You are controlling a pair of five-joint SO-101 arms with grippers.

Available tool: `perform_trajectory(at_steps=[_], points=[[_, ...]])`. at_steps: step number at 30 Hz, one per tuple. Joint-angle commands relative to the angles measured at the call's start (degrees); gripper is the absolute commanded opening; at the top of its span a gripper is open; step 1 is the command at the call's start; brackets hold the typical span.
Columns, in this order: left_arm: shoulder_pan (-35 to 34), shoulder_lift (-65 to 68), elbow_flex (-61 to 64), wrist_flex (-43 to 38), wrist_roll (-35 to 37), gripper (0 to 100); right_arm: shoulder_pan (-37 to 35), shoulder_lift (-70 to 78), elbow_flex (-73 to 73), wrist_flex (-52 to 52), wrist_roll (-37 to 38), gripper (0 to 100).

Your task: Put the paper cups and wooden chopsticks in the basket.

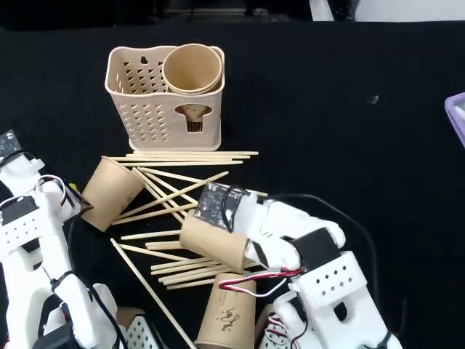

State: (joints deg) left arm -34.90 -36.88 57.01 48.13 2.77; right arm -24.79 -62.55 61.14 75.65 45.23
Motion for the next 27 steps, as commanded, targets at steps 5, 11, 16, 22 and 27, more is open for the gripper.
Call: perform_trajectory(at_steps=[5,11,16,22,27], points=[[-0.2,-1.2,-0.2,-0.4,0.4,21,-5.4,-0.8,-0.6,-3.9,-1.3,17.0],[-0.2,-1.0,-0.2,-0.4,0.4,21,-14.1,-0.5,-0.6,-4.2,-1.4,12.9],[-0.2,-1.0,-0.2,-0.6,0.4,21,-14.9,-0.4,-0.5,-4.2,-1.4,24.2],[-0.6,-1.1,-0.2,-0.6,0.4,21,-18.1,-0.5,1.5,-8.5,-1.3,27.3],[-0.6,-1.1,-0.2,-0.5,0.4,21,-25.4,-0.4,8.0,-18.0,-1.5,23.9]])
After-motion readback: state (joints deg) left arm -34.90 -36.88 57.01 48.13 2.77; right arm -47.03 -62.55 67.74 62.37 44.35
